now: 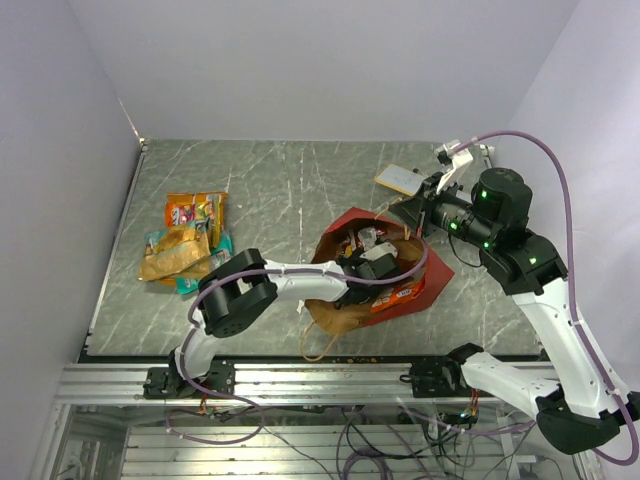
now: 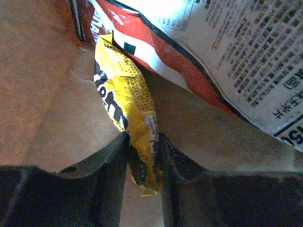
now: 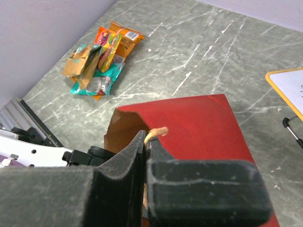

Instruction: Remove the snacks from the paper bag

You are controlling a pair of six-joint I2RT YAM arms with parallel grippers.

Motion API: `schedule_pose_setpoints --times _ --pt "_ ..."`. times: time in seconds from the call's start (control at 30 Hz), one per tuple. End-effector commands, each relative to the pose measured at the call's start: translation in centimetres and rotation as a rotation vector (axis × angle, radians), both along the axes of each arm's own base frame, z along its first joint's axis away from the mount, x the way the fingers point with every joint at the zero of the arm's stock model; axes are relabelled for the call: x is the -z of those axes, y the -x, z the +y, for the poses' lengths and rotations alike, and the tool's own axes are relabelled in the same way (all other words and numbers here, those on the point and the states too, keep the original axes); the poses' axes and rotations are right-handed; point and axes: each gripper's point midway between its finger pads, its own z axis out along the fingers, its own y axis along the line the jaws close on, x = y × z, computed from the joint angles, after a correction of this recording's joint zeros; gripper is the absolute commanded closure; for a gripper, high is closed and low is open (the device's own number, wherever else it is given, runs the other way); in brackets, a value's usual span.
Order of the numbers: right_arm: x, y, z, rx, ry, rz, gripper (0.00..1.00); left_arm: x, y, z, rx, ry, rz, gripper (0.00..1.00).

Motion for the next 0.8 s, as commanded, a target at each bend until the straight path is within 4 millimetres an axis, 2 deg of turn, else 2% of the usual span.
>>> schedule_pose_setpoints --times 0.0,0.17,0.33,0.43,0.57,0.63,0.77 --pt "-0.6 0.1 0.3 -0.013 -0.024 -0.011 1.0 -3.3 -0.6 -0.3 -0.026 0.043 -0.042 0.64" --pt "-0.7 -0.2 0.3 -0.011 -0.016 -0.023 1.0 -6.7 0.7 -0.4 0.021 0.123 -0.014 0.84" --pt "-0.5 -0.4 0.2 0.002 -0.007 -0.027 1.0 -9.3 3.6 -0.6 0.113 0.247 0.091 0.92" --pt "-0.4 -0.6 0.2 0.006 -0.004 -0.024 1.0 -10.6 5.7 -0.8 0.129 0.342 0.18 0.93" --pt "-0.2 -0.8 0.3 0.006 -0.001 -0.023 1.0 -14.1 8.8 -1.1 0.172 0.511 0.261 0.93" --pt "-0.1 -1.0 0.3 0.008 0.0 -0.023 1.0 -16.1 9.4 -0.2 0.162 0.562 0.262 0.93" --pt "0.0 -1.1 0.3 0.013 -0.006 -0.019 1.0 -20.5 9.3 2.4 0.136 0.621 0.187 0.93"
